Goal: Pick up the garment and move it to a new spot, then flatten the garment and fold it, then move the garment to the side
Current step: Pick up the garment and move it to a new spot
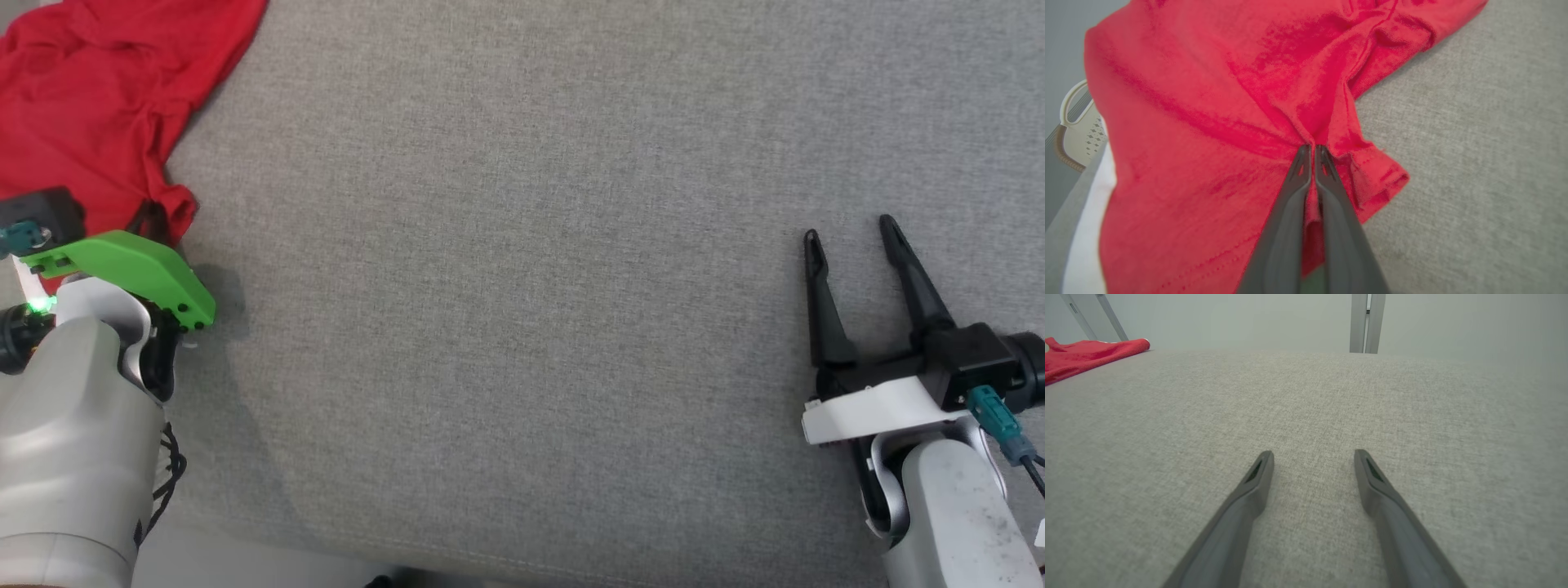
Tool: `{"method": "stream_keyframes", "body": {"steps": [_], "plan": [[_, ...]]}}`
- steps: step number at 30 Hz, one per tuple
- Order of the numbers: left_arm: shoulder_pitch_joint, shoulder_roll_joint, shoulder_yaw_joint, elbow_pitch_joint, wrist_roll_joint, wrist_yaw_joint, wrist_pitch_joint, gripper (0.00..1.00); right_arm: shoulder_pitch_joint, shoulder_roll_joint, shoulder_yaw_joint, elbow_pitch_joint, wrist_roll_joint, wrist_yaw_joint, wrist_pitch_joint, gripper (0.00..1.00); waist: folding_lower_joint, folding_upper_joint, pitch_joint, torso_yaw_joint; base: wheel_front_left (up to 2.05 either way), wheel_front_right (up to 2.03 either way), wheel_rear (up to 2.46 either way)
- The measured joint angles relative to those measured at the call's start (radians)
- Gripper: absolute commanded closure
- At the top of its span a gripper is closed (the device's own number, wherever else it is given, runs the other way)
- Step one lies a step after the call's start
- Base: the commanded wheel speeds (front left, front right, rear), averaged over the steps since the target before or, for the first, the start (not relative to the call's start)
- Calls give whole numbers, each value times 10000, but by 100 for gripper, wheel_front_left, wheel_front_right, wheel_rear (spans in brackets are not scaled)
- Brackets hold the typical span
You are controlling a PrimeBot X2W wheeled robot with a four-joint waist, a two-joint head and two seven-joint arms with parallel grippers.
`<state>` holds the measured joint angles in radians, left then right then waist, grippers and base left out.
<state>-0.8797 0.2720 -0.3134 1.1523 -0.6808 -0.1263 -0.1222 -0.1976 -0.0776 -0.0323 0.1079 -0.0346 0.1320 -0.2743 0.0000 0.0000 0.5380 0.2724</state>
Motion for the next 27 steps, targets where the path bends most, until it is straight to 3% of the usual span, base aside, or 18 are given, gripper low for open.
{"method": "stream_keyframes", "body": {"steps": [8,14,20,27], "plan": [[705,-69,-1547,-2088,56,-31,44,100,747,203,150,640,472,-4,86,0,0,0,-1100,-109,0,0,0],[1600,-50,-2790,-4938,29,-44,1381,100,1166,272,412,828,1170,-4,100,0,0,0,-2247,-369,0,0,0],[2305,-322,-3655,-7486,42,270,2966,100,1331,270,476,788,1634,-4,100,0,0,0,-2810,-1154,0,0,0],[2372,-978,-4562,-8922,119,600,4406,100,1310,270,512,771,2019,-4,100,0,0,0,-2982,-2411,0,0,0]]}}
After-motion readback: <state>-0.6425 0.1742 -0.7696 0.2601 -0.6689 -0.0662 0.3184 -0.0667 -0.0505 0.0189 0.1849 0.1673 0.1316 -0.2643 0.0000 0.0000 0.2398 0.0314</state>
